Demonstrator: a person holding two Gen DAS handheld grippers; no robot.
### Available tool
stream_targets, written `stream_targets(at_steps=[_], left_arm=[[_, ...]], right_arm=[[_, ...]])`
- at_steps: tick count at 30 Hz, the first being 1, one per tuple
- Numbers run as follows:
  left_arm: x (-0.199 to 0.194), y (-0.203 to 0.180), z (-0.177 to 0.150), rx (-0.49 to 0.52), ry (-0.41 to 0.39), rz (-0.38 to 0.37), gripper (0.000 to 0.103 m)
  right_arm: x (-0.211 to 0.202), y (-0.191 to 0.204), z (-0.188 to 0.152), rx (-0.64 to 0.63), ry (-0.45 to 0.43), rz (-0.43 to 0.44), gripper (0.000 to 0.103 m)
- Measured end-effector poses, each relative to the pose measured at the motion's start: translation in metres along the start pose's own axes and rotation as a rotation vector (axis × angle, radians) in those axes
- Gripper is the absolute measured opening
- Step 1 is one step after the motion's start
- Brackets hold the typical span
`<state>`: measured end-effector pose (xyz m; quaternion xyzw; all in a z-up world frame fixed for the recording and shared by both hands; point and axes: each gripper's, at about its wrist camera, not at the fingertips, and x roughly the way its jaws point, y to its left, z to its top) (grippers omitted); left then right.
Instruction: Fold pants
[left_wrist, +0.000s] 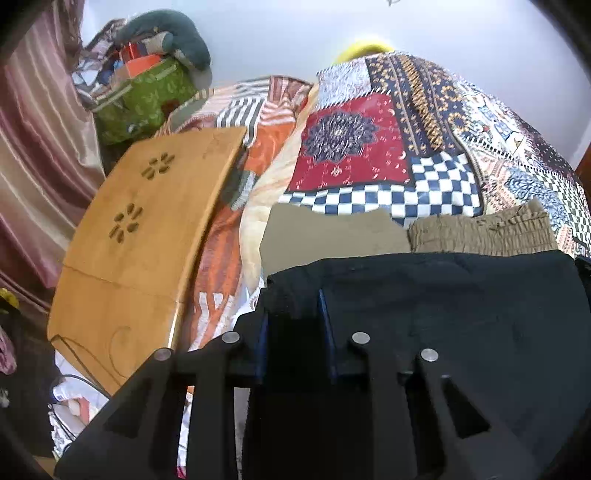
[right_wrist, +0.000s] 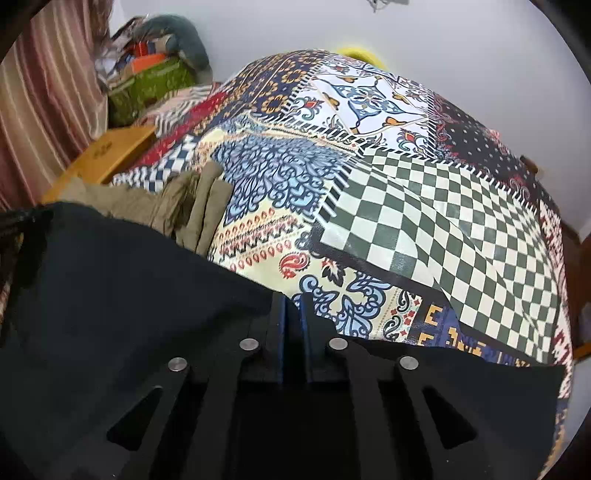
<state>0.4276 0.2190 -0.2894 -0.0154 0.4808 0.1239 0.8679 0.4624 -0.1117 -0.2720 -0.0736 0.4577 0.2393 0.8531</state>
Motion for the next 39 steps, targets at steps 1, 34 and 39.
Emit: stream_targets(at_steps=[1, 34, 39], left_arm=[[-0.002, -0.001, 0.001, 0.009, -0.005, 0.002, 0.023], [-0.048, -0.016, 0.0, 0.042, -0.102, -0.072, 0.013], [-0.064, -0.014, -0.001, 0.046, -0.123, -0.079, 0.011]], right_arm=[[-0.002, -0.002, 0.002, 0.006, -0.018, 0.002, 0.004], [0.013, 0.04, -0.005, -0.168, 0.028, 0.035, 0.007], [0.0, 0.03, 0.001, -0.09, -0.009, 0.06, 0.005]])
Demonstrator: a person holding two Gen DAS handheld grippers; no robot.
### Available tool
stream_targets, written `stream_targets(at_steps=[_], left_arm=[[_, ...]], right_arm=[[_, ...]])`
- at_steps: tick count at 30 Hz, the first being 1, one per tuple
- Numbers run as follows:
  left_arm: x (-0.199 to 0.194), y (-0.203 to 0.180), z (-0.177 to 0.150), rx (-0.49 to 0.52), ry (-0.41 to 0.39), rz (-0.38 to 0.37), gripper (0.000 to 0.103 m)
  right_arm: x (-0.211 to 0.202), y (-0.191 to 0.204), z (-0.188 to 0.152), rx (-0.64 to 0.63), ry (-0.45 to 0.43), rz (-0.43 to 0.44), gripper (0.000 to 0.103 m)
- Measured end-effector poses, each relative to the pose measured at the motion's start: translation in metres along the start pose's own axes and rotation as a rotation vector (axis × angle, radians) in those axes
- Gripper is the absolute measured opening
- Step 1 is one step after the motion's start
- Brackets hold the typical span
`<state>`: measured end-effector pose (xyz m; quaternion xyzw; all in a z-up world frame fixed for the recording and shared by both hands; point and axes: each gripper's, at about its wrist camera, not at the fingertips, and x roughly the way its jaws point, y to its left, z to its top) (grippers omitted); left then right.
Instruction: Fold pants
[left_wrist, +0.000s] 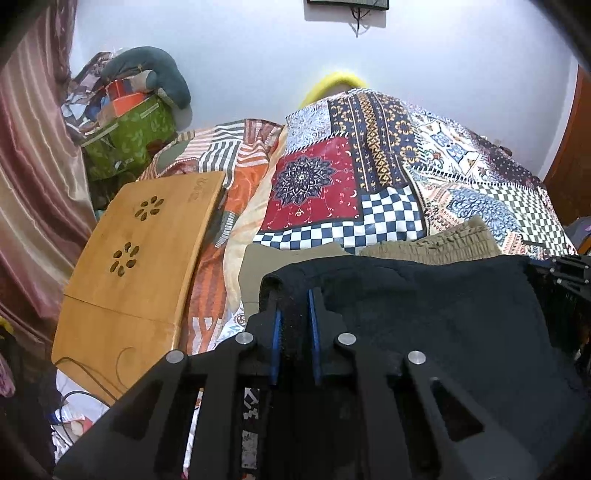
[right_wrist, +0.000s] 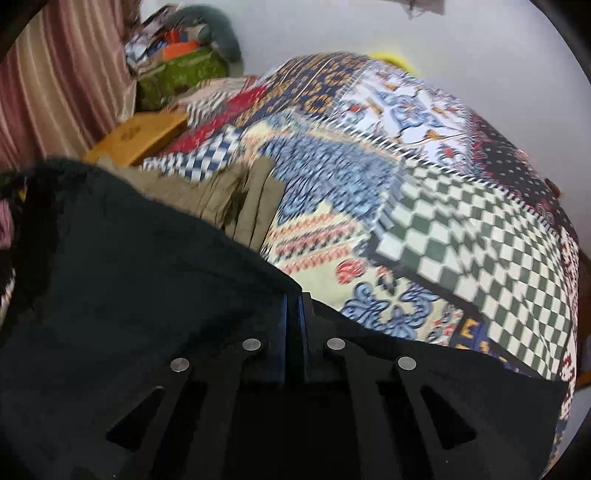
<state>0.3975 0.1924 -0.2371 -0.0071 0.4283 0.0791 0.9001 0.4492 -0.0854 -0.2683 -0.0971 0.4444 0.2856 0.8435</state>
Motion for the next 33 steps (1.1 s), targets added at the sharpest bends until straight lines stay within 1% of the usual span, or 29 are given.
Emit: stream_targets(at_steps=[3, 7, 10, 15, 21, 28, 33], left_arm=[[-0.012, 0.002, 0.0, -0.011, -0.014, 0.005, 0.01], [-0.033, 0.006, 0.0, -0.032, -0.038, -0.016, 0.01], [-0.055, 0.004, -0.003, -0.021, -0.063, -0.014, 0.01], [-0.094, 0.002, -0.015, -0.011, -0.103, -0.022, 0.009], [-0.138, 0.006, -0.039, -0.024, -0.134, -0.023, 0.008], [-0.174, 0.015, -0.07, -0.053, -0.14, -0.035, 0.008], [-0.191, 0.02, -0.09, -0.059, -0.131, -0.038, 0.007]], right_arm=[[-0.022, -0.002, 0.005, 0.025, -0.06, 0.006, 0.005], [-0.061, 0.0, 0.01, 0.027, -0.143, -0.001, 0.005], [-0.084, 0.005, 0.011, 0.017, -0.181, -0.012, 0.005], [-0.113, 0.013, 0.002, 0.001, -0.216, -0.026, 0.005], [-0.149, 0.021, -0.016, 0.006, -0.267, -0.01, 0.005], [-0.188, 0.045, -0.043, -0.031, -0.305, -0.008, 0.005], [-0.206, 0.057, -0.065, -0.013, -0.308, 0.019, 0.004]])
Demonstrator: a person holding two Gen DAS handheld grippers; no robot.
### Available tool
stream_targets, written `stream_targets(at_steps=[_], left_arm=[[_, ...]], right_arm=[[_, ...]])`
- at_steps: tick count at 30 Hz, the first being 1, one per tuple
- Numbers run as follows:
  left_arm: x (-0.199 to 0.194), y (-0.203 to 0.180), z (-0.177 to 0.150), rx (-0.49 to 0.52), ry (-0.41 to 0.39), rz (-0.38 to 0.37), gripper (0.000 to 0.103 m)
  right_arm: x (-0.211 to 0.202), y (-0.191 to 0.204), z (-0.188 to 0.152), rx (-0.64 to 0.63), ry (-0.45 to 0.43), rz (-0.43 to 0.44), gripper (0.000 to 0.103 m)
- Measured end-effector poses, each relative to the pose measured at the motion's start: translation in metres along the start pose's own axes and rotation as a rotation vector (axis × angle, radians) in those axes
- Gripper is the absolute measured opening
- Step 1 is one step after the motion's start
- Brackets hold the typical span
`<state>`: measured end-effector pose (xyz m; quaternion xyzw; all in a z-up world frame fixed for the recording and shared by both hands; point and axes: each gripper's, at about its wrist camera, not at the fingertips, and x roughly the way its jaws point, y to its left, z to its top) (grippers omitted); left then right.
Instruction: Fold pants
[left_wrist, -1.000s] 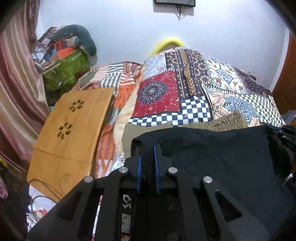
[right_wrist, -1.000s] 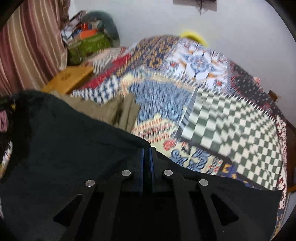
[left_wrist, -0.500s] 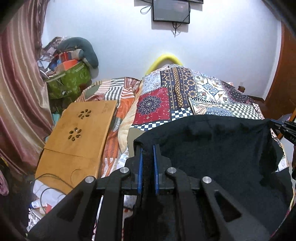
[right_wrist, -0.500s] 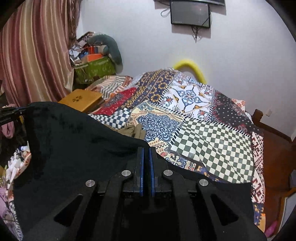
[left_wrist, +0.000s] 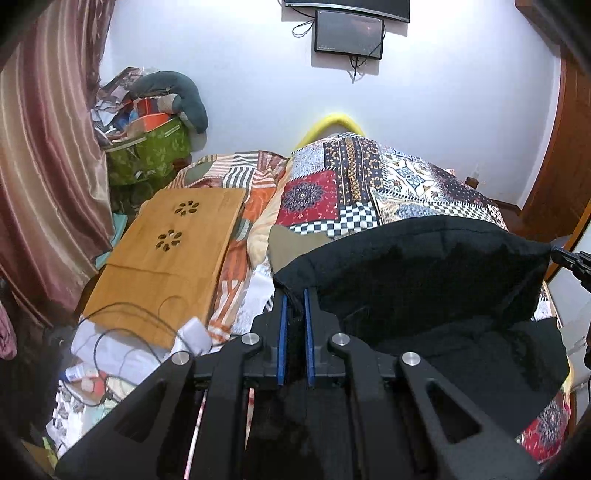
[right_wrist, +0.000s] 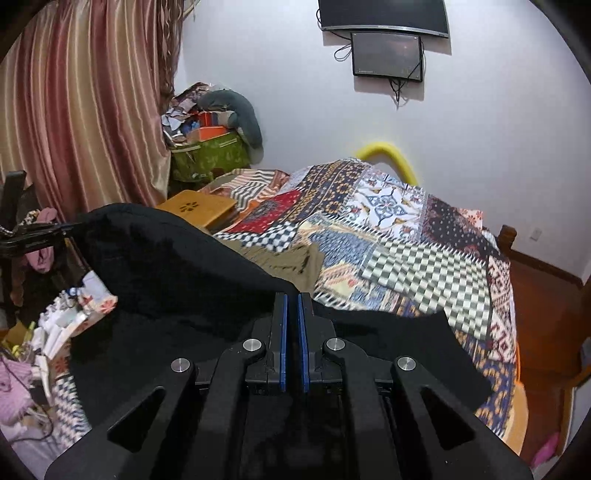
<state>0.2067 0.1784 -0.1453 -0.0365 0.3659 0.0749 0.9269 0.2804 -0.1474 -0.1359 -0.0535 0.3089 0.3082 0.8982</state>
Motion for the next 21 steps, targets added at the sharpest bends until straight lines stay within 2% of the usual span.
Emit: stream_targets(at_steps=[5, 9, 12, 16, 21], left_arm=[[-0.014, 0.008, -0.021, -0.002, 0.029, -0.007, 0.007], [-0.026, 0.013, -0.039, 0.012, 0.032, 0.004, 0.001], [-0.032, 0.02, -0.053, 0.012, 0.045, -0.005, 0.001], [-0.027, 0.026, -0.068, 0.007, 0.084, 0.006, 0.001], [-0.015, 0.029, -0.076, -0.039, 0.126, -0.029, 0.001]], right_arm=[[-0.018, 0.015, -0.018, 0.011, 0.003, 0.029, 0.003], [-0.026, 0.028, -0.034, 0.01, 0.02, 0.046, 0.003], [-0.028, 0.036, -0.046, 0.006, 0.038, 0.06, 0.003], [-0.026, 0.036, -0.049, 0.009, 0.055, 0.065, 0.004], [-0.024, 0.028, -0.043, 0.031, 0.052, 0.055, 0.004]])
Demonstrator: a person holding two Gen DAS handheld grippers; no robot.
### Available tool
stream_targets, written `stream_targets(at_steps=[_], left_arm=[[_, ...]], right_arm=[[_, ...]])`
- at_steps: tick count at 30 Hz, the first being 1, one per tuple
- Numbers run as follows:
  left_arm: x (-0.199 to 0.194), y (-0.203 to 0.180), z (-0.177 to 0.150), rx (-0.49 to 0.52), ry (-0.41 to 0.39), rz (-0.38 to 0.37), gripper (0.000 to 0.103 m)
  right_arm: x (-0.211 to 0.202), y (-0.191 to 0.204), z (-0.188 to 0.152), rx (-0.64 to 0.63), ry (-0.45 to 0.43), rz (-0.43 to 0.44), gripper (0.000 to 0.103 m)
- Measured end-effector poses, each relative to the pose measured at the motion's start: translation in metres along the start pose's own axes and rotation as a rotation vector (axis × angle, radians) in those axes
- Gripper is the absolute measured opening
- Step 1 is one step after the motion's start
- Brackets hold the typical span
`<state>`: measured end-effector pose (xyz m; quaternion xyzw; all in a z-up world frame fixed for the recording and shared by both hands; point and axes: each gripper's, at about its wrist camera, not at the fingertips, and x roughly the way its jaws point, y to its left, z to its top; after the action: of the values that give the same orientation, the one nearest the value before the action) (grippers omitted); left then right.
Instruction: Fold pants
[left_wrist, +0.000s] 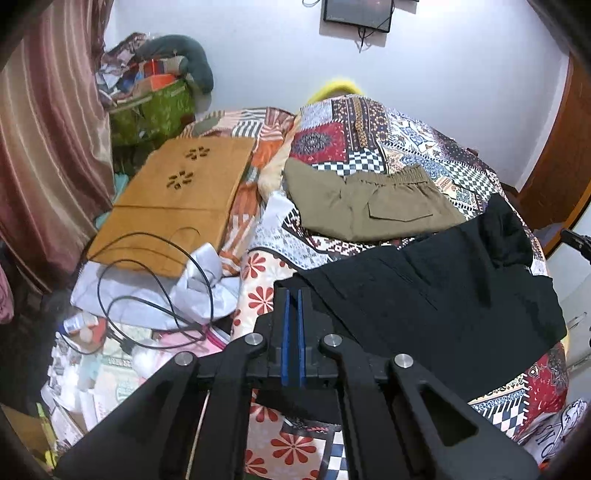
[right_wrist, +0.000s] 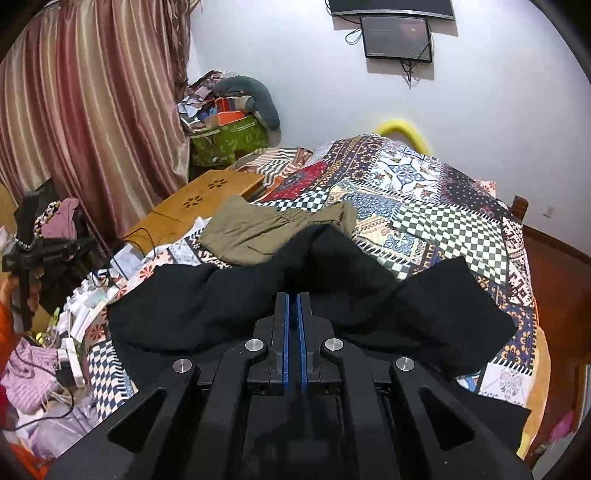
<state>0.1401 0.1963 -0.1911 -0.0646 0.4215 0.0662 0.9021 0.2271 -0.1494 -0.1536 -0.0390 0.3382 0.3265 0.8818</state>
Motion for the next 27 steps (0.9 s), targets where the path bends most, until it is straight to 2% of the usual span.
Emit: stream_targets(at_steps=[2, 4, 8, 11, 12, 14, 15, 16, 20, 22, 25, 27], left_arm=[[0.005, -0.004, 0.0, 0.005, 0.018, -0.013, 0.003], [0.014, -0.011, -0.002, 0.011, 0.046, -0.036, 0.009], [0.035, -0.027, -0.011, 0.004, 0.117, -0.063, 0.047], [0.053, -0.042, -0.024, -0.003, 0.183, -0.103, 0.053], [0.057, -0.046, -0.028, -0.003, 0.202, -0.109, 0.056], [0.067, -0.055, -0.037, -0.002, 0.244, -0.124, 0.059], [0.07, -0.059, -0.042, -0.003, 0.261, -0.134, 0.06], [0.074, -0.062, -0.046, -0.007, 0.281, -0.143, 0.06], [0.082, -0.069, -0.059, -0.03, 0.322, -0.179, 0.06], [0.086, -0.07, -0.061, -0.044, 0.322, -0.178, 0.06], [0.092, -0.069, -0.062, -0.094, 0.324, -0.194, 0.058], [0.095, -0.071, -0.062, -0.107, 0.332, -0.225, 0.04]], right_arm=[[-0.001, 0.0, 0.001, -0.002, -0.005, -0.009, 0.004], [-0.002, -0.001, 0.002, 0.002, -0.004, -0.014, 0.004], [0.004, -0.006, 0.003, -0.001, 0.006, -0.041, 0.004], [0.01, -0.011, 0.002, 0.0, 0.017, -0.059, 0.009], [0.011, -0.013, 0.002, 0.003, 0.021, -0.063, 0.017], [0.015, -0.018, 0.002, 0.009, 0.026, -0.074, 0.038], [0.017, -0.021, 0.002, 0.012, 0.028, -0.08, 0.048], [0.019, -0.025, 0.003, 0.011, 0.026, -0.089, 0.051], [0.031, -0.037, 0.011, 0.01, 0.053, -0.103, 0.055], [0.043, -0.043, 0.016, 0.01, 0.076, -0.094, 0.064], [0.065, -0.048, 0.023, -0.009, 0.113, -0.095, 0.064], [0.082, -0.051, 0.025, -0.018, 0.148, -0.091, 0.064]])
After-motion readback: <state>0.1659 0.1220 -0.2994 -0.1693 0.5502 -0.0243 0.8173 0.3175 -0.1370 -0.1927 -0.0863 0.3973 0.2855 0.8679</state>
